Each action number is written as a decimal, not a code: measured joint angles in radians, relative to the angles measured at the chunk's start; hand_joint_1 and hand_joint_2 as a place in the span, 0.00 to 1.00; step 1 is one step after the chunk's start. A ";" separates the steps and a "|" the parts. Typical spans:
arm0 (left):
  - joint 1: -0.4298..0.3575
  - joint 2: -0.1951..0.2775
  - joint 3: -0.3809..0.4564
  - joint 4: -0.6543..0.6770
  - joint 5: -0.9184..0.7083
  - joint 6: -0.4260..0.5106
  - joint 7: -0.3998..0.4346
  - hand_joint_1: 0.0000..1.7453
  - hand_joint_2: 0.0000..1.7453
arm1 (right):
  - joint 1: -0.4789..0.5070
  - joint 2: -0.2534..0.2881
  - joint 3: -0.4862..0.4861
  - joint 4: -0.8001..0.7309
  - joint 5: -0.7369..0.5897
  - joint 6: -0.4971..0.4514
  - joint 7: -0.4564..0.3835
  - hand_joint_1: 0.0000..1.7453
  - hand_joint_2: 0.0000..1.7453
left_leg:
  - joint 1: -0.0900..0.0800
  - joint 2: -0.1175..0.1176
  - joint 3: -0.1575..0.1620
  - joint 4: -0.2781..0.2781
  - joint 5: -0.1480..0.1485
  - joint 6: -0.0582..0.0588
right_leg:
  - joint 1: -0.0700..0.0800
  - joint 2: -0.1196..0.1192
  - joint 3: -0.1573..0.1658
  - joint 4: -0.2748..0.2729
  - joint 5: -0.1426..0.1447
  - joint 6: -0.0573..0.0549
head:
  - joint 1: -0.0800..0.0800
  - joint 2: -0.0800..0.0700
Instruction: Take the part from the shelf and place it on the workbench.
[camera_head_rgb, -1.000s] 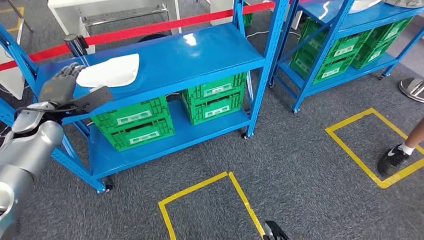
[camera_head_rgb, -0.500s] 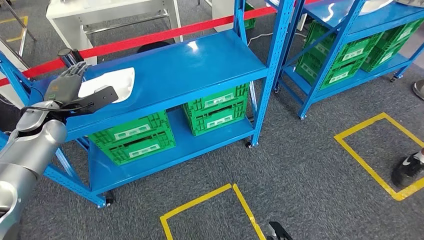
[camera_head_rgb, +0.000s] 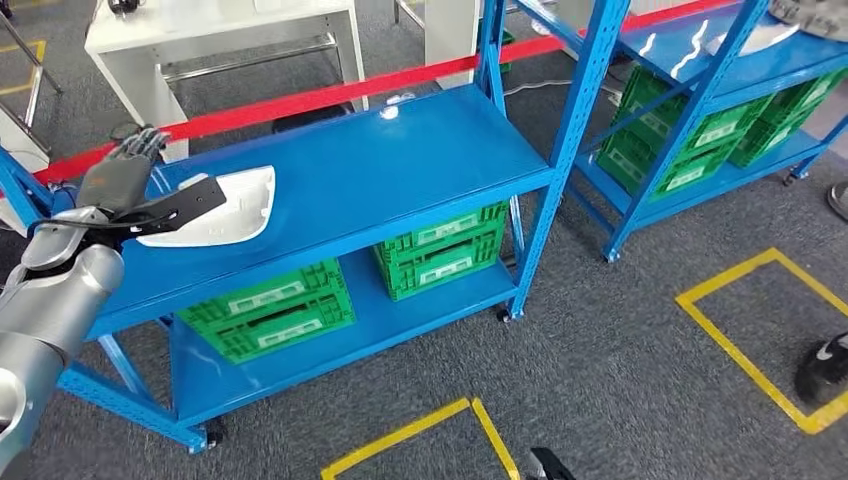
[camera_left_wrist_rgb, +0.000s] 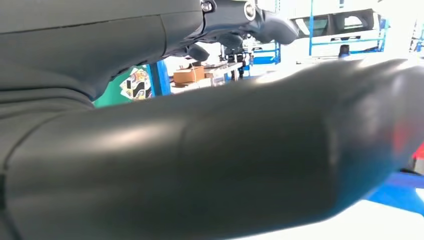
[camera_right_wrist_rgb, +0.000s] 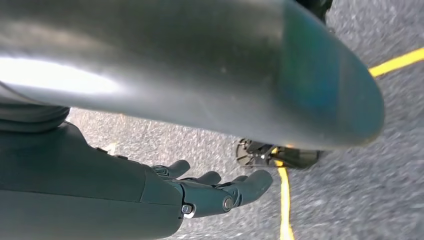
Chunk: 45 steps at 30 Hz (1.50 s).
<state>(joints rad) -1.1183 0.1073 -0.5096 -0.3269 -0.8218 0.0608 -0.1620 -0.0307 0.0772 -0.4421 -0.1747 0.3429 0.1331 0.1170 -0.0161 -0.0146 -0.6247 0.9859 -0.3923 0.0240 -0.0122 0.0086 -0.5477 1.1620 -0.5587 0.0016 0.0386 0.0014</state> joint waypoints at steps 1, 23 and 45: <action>0.001 -0.002 0.000 0.000 0.000 0.000 0.000 0.00 0.00 | -0.001 0.000 0.000 0.000 0.000 0.000 0.001 0.00 0.00 | 0.000 0.000 0.008 0.000 -0.009 0.003 | 0.000 -0.001 -0.042 0.059 -0.021 0.004 | 0.001 0.000; 0.043 0.029 0.000 -0.003 0.002 -0.001 -0.028 0.00 0.00 | 0.012 0.001 0.000 0.003 0.020 0.010 -0.010 0.00 0.00 | -0.007 0.007 -0.099 0.119 -0.050 -0.025 | -0.003 0.001 0.035 -0.118 0.000 -0.035 | 0.003 0.000; 0.081 0.060 0.000 0.006 0.013 -0.185 -0.050 0.00 0.00 | 0.006 -0.005 0.000 0.005 0.034 0.012 -0.004 0.00 0.00 | -0.009 -0.005 0.057 0.079 -0.135 -0.042 | -0.004 -0.005 -0.092 -0.121 0.114 -0.035 | 0.000 0.000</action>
<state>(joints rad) -1.0372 0.1672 -0.5097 -0.3205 -0.8085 -0.1244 -0.2123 -0.0251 0.0719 -0.4422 -0.1700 0.3773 0.1450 0.1128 -0.0246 -0.0201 -0.5673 1.0651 -0.5278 -0.0177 -0.0159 0.0040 -0.6402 1.0408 -0.4448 -0.0339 0.0390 0.0015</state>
